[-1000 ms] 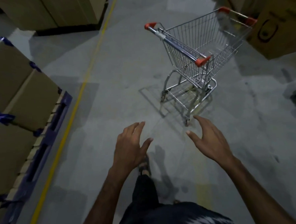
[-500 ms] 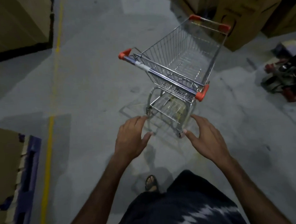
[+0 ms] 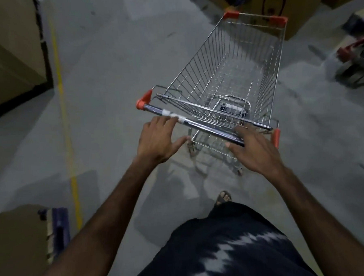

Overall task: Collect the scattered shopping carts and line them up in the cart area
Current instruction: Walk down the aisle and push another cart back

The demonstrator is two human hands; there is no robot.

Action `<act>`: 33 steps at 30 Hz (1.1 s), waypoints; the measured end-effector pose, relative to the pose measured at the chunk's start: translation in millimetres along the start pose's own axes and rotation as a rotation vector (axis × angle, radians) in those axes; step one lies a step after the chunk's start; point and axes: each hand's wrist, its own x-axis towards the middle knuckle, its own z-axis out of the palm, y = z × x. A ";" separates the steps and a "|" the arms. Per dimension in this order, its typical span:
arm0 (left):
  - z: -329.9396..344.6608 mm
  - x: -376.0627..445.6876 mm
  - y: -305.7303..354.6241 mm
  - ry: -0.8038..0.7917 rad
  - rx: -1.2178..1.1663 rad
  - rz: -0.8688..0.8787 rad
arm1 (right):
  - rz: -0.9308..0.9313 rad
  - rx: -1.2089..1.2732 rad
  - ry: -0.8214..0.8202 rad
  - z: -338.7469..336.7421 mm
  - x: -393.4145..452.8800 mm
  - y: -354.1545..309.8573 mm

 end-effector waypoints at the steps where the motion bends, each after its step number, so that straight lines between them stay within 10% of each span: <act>1: 2.5 14.4 -7.9 -0.004 -0.001 0.030 | 0.017 -0.024 -0.077 -0.3 8.5 -1.8; 13: 26.3 126.4 -61.3 -0.402 0.141 0.341 | 0.283 -0.115 -0.199 -2.0 37.1 -14.7; 33: 33.3 34.7 -56.7 -0.394 0.138 1.079 | 0.832 -0.012 -0.068 128.2 -154.2 -121.9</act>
